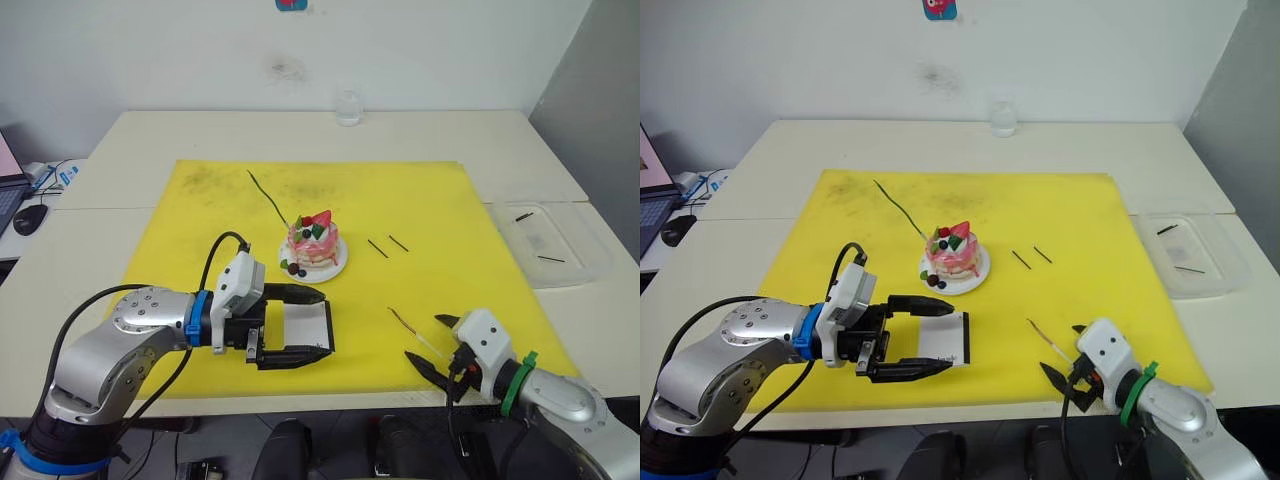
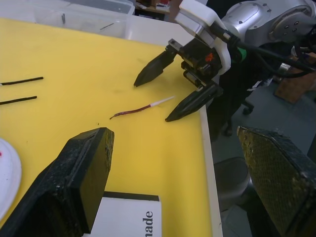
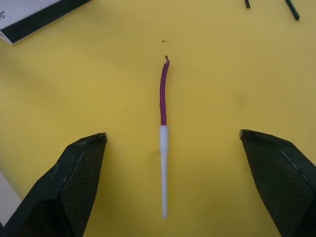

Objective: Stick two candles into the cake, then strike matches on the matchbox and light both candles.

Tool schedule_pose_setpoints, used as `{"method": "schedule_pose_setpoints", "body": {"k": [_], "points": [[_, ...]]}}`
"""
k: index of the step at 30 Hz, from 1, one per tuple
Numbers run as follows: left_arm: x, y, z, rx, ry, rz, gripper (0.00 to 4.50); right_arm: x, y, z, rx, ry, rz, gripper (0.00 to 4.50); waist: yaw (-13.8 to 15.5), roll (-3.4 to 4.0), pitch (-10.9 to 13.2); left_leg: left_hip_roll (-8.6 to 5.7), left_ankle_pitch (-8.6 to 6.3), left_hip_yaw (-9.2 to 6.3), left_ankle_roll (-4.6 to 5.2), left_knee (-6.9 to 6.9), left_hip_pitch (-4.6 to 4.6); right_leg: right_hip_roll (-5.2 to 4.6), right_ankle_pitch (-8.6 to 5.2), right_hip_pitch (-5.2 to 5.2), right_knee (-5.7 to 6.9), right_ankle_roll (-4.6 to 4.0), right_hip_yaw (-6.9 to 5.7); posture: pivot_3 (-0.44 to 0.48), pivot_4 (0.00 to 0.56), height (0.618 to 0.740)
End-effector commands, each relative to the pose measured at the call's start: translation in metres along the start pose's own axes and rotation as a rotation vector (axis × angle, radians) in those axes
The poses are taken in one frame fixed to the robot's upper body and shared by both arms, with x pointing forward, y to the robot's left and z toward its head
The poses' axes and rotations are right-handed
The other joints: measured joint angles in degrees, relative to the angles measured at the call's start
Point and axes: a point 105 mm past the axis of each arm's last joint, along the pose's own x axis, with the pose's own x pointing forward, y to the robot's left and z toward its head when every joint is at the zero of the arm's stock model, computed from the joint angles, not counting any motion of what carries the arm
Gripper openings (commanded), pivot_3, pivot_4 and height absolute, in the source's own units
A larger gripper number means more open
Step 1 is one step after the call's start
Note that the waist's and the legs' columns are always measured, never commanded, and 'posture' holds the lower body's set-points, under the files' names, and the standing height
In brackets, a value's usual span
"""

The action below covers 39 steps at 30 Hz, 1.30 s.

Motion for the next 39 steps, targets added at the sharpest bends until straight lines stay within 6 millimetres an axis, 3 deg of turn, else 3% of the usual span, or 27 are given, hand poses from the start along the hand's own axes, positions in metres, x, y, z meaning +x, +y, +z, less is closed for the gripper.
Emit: {"method": "schedule_pose_setpoints", "body": {"k": [1, 4, 14, 21, 25, 28, 33, 39], "points": [[0.002, -0.002, 0.005, 0.036, -0.010, -0.001, 4.49, -0.003, -0.002, 0.002, -0.014, -0.011, -0.003, 4.33, 0.0, 0.00, 0.0, 0.00, 0.00, 0.00, 0.00, 0.01, 0.00, 0.00, 0.00, 0.00, 0.00, 0.00, 0.00, 0.000, 0.150, 0.740], [0.003, -0.002, 0.006, 0.036, -0.013, 0.001, 4.50, -0.002, -0.001, 0.002, -0.008, -0.008, -0.006, 3.66, 0.0, 0.00, 0.0, -0.01, 0.00, -0.01, 0.00, 0.01, 0.00, 0.00, 0.00, 0.01, 0.00, 0.01, 0.00, 0.000, 0.150, 0.740], [0.000, -0.003, 0.005, 0.036, -0.003, 0.007, 4.50, 0.000, -0.002, 0.010, 0.001, -0.016, -0.018, 0.14, 0.0, 0.00, 0.0, -0.01, 0.00, -0.01, 0.00, 0.01, 0.00, 0.00, 0.00, 0.01, 0.01, 0.01, 0.00, 0.000, 0.150, 0.740], [0.000, -0.003, 0.006, 0.029, -0.012, 0.012, 4.50, -0.012, -0.001, 0.036, 0.026, -0.098, 0.047, 0.06, 0.0, 0.00, 0.0, 0.00, 0.00, -0.02, 0.00, 0.00, -0.01, 0.00, 0.00, 0.00, 0.01, 0.00, -0.01, 0.000, 0.150, 0.740], [0.001, -0.006, 0.008, 0.019, -0.019, -0.004, 4.50, -0.035, -0.024, 0.046, -0.039, -0.067, 0.064, 0.06, 0.0, 0.00, 0.0, -0.01, 0.00, -0.01, 0.00, 0.02, 0.00, 0.00, 0.01, 0.01, 0.03, 0.02, -0.01, 0.000, 0.150, 0.740], [0.003, -0.009, 0.008, 0.016, -0.021, -0.031, 4.50, -0.057, -0.054, 0.037, -0.084, 0.027, 0.035, 0.06, 0.1, -0.03, 0.0, -0.09, 0.00, 0.04, 0.00, 0.02, 0.00, 0.00, 0.02, 0.05, -0.03, 0.03, -0.06, 0.000, 0.150, 0.740], [0.009, -0.012, 0.011, 0.017, -0.040, -0.054, 4.50, -0.089, -0.085, 0.011, -0.096, 0.155, 0.005, 0.06, 0.2, -0.03, 0.0, -0.08, 0.00, 0.10, 0.01, 0.00, -0.04, 0.00, 0.00, 0.09, -0.10, 0.00, -0.07, 0.000, 0.150, 0.740], [0.017, -0.014, 0.018, 0.013, -0.070, -0.071, 4.50, -0.103, -0.088, -0.015, -0.038, 0.251, 0.026, 0.06, 0.0, -0.03, 0.0, -0.05, 0.00, 0.11, 0.01, 0.02, 0.00, 0.01, -0.01, 0.09, 0.01, 0.00, -0.07, 0.000, 0.150, 0.740]]}}
